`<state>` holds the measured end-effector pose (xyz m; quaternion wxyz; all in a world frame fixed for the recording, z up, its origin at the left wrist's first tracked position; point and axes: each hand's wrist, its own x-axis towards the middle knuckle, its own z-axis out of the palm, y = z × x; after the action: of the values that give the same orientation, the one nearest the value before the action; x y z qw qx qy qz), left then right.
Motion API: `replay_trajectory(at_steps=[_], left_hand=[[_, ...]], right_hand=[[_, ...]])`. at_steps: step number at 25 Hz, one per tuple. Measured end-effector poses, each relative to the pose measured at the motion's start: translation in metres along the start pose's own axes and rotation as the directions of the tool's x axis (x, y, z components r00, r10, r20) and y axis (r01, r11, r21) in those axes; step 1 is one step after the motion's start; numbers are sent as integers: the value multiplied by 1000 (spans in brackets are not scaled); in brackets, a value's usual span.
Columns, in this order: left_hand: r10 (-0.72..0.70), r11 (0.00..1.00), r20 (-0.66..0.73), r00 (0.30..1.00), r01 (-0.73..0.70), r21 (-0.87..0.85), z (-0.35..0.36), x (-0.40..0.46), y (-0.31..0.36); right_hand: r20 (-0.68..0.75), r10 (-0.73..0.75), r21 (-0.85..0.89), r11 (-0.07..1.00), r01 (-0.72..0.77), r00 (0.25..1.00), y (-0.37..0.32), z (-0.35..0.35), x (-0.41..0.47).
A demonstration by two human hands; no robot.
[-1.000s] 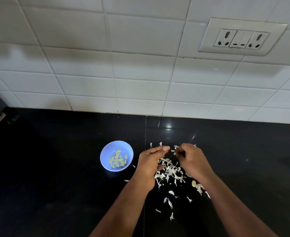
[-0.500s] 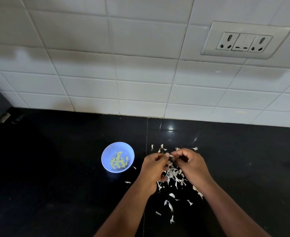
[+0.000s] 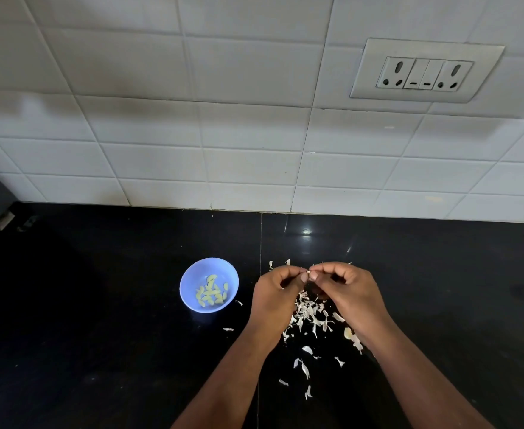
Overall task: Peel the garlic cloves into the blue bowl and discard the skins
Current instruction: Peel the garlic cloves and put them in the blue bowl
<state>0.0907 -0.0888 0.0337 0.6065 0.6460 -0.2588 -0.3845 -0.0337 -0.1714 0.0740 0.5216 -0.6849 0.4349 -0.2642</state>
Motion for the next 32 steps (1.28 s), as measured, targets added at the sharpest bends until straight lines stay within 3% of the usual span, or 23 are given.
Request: replay_trajectory(at_steps=[3,8,10,13,16,18,23,28,32], left_hand=[[62,994,-41,997,-58,90,1,3,-4],[142,963,-123,982,-109,246,5,-2,-7],[193,948,-150,970,-145,283,8,-3,-8],[251,932,-185,950,-185,312,12,-4,-8],[289,929,-219,932,-218,298,15,-9,-12],[310,928,-241,920,-238,285,16,-11,-16],[391,892,-247,887,-299,337,18,-12,-22],[422,886,-260,869,-334,322,12,-16,-22],[427,883,-188,885,-362,299,5,-11,-19]], right_hand=[[11,-55,-190,980,56,998,-5,-3,3],[-1,-92,-281,956,88,996,-7,6,2],[-54,-41,-213,977,28,998,-5,12,2],[-117,84,35,996,-81,990,-4,20,2],[-59,211,311,933,-183,976,-9,26,-1],[2,266,389,888,-246,964,-8,29,-2],[77,378,443,816,-371,923,-6,29,1],[70,253,221,939,-262,965,-6,22,-2],[116,282,252,919,-303,952,-4,18,0]])
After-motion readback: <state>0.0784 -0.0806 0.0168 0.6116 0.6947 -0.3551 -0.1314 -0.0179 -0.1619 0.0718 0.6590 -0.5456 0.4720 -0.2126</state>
